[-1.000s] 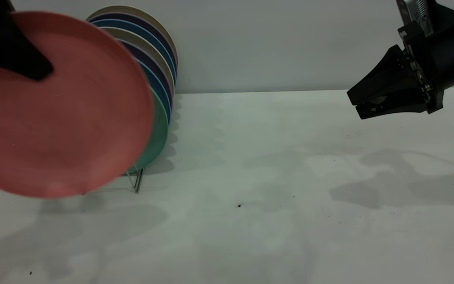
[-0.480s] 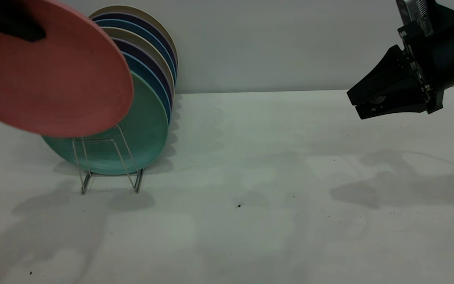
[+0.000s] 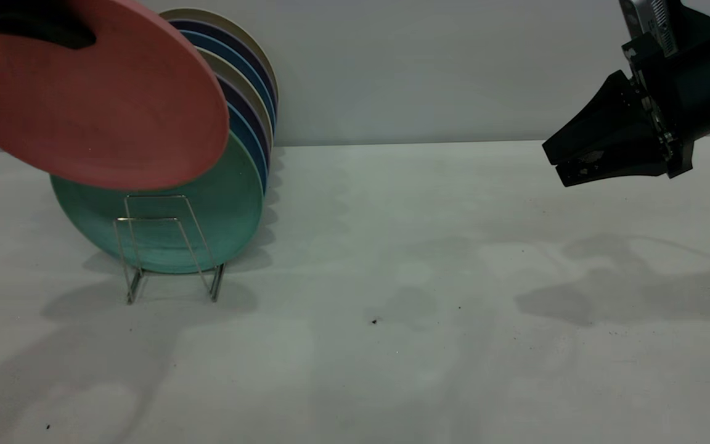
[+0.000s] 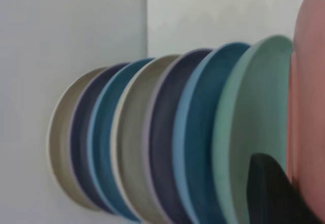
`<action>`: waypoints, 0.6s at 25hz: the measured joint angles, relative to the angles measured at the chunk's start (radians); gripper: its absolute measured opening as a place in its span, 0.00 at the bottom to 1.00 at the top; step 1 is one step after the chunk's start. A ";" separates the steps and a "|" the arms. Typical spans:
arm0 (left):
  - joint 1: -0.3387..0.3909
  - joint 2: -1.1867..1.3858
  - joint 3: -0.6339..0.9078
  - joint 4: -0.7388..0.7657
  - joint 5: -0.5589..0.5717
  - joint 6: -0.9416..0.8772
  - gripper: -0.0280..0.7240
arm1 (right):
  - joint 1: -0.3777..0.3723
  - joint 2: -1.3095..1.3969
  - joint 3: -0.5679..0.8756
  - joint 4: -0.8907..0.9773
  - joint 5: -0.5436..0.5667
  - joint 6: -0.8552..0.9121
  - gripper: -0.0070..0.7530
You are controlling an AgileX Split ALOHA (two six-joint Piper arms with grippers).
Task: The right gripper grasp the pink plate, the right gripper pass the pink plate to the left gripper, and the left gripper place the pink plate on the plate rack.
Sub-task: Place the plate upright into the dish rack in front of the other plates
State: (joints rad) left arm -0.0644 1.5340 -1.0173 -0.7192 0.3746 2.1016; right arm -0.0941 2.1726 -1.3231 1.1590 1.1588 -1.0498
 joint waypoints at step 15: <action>0.000 0.097 0.000 -0.002 -0.036 0.000 0.22 | 0.000 0.000 0.000 -0.020 0.000 0.000 0.44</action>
State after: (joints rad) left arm -0.0644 1.6311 -1.0173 -0.7209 0.3386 2.1016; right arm -0.0941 2.1726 -1.3231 1.1394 1.1588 -1.0498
